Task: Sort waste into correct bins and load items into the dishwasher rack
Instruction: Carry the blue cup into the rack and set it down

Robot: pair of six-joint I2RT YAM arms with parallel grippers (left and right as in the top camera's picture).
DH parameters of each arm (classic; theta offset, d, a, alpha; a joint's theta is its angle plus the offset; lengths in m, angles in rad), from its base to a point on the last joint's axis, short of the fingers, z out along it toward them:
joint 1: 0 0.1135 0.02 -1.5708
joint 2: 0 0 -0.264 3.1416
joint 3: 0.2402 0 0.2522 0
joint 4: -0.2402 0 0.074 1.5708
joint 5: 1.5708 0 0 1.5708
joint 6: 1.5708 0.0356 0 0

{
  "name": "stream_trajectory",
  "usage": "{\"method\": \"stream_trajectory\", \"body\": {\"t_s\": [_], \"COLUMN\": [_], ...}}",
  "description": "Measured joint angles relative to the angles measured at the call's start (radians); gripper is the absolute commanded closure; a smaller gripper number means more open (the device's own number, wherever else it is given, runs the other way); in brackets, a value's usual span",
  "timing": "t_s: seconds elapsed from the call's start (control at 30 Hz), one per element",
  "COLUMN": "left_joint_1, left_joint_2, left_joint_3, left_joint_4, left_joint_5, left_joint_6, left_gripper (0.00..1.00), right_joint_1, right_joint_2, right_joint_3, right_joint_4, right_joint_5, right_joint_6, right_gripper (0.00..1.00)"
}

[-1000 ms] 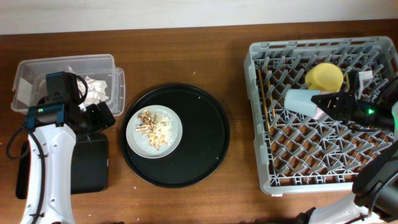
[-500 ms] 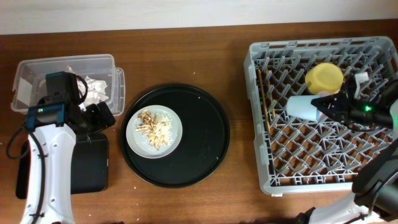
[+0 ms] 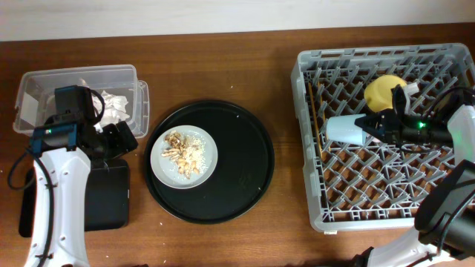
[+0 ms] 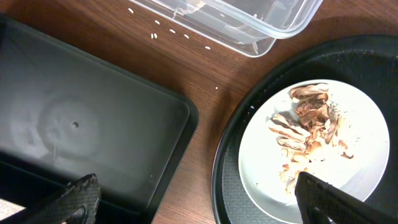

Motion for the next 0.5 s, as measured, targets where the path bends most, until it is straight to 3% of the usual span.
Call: {"method": "stream_trajectory", "body": {"t_s": [0.3, 0.43, 0.5], "left_joint_1": [0.000, 0.000, 0.000], "left_joint_2": [0.000, 0.000, 0.000], "left_joint_3": [0.000, 0.000, 0.000], "left_joint_4": [0.000, 0.000, 0.000], "left_joint_5": [0.000, 0.000, 0.000], "left_joint_6": [0.000, 0.000, 0.000], "left_gripper": [0.01, 0.01, 0.01], "right_joint_1": [-0.094, -0.101, -0.115], "right_joint_2": [0.010, 0.010, 0.010], "right_joint_3": [-0.005, -0.093, -0.099], "right_joint_4": [-0.064, -0.066, -0.064], "right_joint_5": [0.045, 0.025, 0.023], "right_joint_6": [0.076, 0.074, 0.074], "right_gripper": [0.96, 0.96, 0.91]}}
